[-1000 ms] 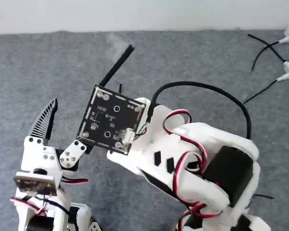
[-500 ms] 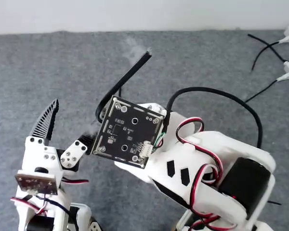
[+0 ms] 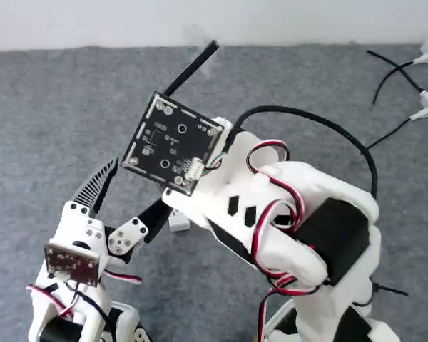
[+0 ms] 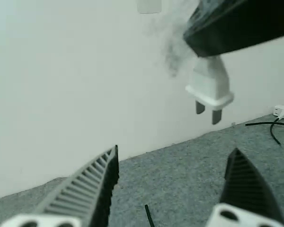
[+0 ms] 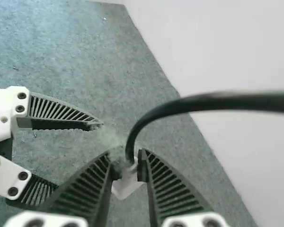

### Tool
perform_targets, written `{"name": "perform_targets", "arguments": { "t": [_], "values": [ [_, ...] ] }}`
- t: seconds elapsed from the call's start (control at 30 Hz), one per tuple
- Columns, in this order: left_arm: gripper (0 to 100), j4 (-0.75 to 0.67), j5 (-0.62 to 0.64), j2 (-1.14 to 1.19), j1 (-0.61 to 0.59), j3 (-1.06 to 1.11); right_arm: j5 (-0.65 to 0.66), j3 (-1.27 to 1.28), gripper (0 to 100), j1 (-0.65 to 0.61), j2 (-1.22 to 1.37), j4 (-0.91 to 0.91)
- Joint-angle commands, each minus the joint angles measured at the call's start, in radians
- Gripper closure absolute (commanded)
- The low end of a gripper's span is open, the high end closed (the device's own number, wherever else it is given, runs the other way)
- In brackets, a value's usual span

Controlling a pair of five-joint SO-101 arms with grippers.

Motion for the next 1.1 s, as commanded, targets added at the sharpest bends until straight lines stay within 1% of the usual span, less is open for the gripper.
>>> {"name": "perform_targets", "arguments": {
  "t": [0.0,0.17,0.3,0.47,0.6,0.7,0.77,0.97,1.07],
  "values": [
    [66,0.021,0.011,-0.014,0.014,-0.076,0.014,0.002,98.9,0.007,0.002,0.002],
    [66,0.026,0.014,-0.014,0.014,-0.119,0.014,0.002,98.9,-0.035,-0.004,0.033],
    [66,0.075,0.035,-0.014,0.014,-0.185,0.012,0.002,98.9,-0.047,-0.007,0.035],
    [66,0.066,0.037,-0.014,0.014,-0.163,-0.009,0.002,98.9,-0.056,-0.002,0.064],
    [66,0.020,0.035,-0.014,0.008,-0.122,-0.009,0.002,98.9,-0.114,-0.008,0.099],
    [66,0.017,0.034,-0.014,0.006,-0.116,-0.020,0.000,98.9,-0.145,-0.008,0.122],
    [66,0.017,0.031,-0.014,0.002,-0.111,-0.035,-0.005,98.9,-0.148,-0.010,0.127],
    [66,0.015,0.028,-0.014,-0.071,-0.111,-0.038,0.000,98.9,-0.145,-0.047,0.134],
    [66,0.015,0.028,-0.014,-0.075,-0.111,-0.038,0.009,98.9,-0.145,-0.067,0.147]
  ]
}}
